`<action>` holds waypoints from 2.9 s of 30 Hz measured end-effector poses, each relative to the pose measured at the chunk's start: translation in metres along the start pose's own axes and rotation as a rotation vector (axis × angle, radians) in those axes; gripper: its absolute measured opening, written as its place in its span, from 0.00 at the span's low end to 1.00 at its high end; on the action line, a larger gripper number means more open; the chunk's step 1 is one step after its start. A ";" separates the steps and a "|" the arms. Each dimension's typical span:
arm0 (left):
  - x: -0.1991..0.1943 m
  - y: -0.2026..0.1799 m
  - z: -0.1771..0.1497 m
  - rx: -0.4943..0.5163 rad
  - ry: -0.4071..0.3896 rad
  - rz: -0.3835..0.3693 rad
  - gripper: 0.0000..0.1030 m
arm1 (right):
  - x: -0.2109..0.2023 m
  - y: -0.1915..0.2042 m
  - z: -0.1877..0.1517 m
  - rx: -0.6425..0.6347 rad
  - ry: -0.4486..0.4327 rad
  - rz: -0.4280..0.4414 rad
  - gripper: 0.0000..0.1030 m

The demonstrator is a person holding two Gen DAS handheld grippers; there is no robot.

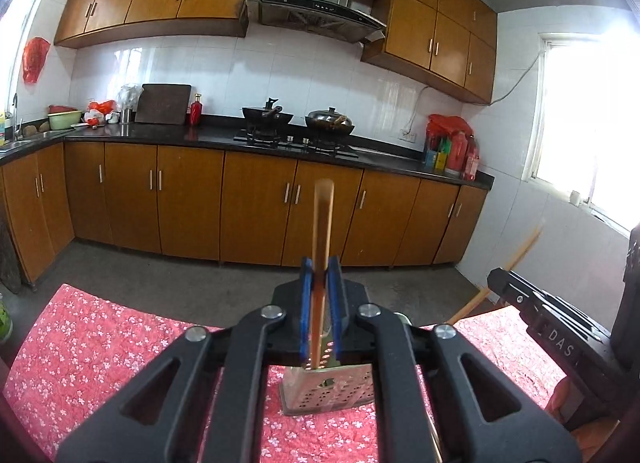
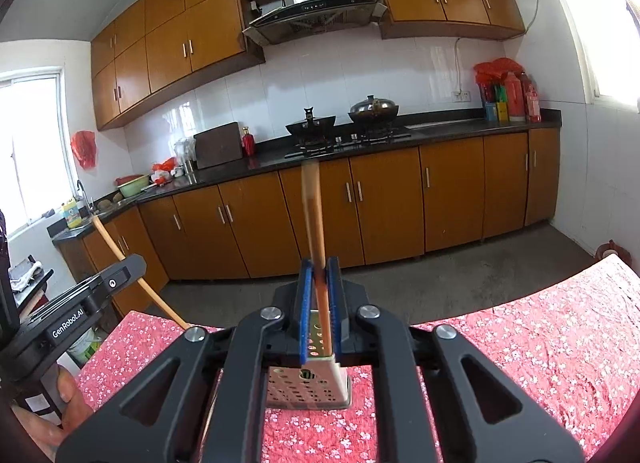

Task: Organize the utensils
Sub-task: 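Open the left gripper to release its chopstick while the right gripper releases its own, then grasp another chopstick with the left gripper while the right gripper grasps one too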

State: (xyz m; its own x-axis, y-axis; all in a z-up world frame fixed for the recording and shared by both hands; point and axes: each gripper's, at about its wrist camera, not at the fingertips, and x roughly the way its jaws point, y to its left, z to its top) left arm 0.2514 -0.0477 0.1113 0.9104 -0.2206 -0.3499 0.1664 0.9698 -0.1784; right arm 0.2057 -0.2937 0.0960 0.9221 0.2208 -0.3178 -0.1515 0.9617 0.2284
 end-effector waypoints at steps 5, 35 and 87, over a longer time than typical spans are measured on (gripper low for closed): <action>-0.016 0.008 0.003 -0.017 -0.015 0.025 0.33 | -0.019 0.000 0.006 0.002 -0.027 -0.005 0.31; -0.074 0.105 -0.188 -0.092 0.422 0.109 0.35 | -0.013 -0.061 -0.197 0.039 0.560 -0.095 0.10; -0.021 0.147 -0.197 -0.086 0.507 0.170 0.08 | 0.015 -0.107 -0.181 0.046 0.500 -0.254 0.08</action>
State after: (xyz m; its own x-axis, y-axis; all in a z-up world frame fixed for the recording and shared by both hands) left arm 0.1825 0.0786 -0.0885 0.6210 -0.1042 -0.7768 -0.0187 0.9889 -0.1476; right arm 0.1714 -0.3635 -0.0998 0.6452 0.0441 -0.7628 0.0792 0.9891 0.1242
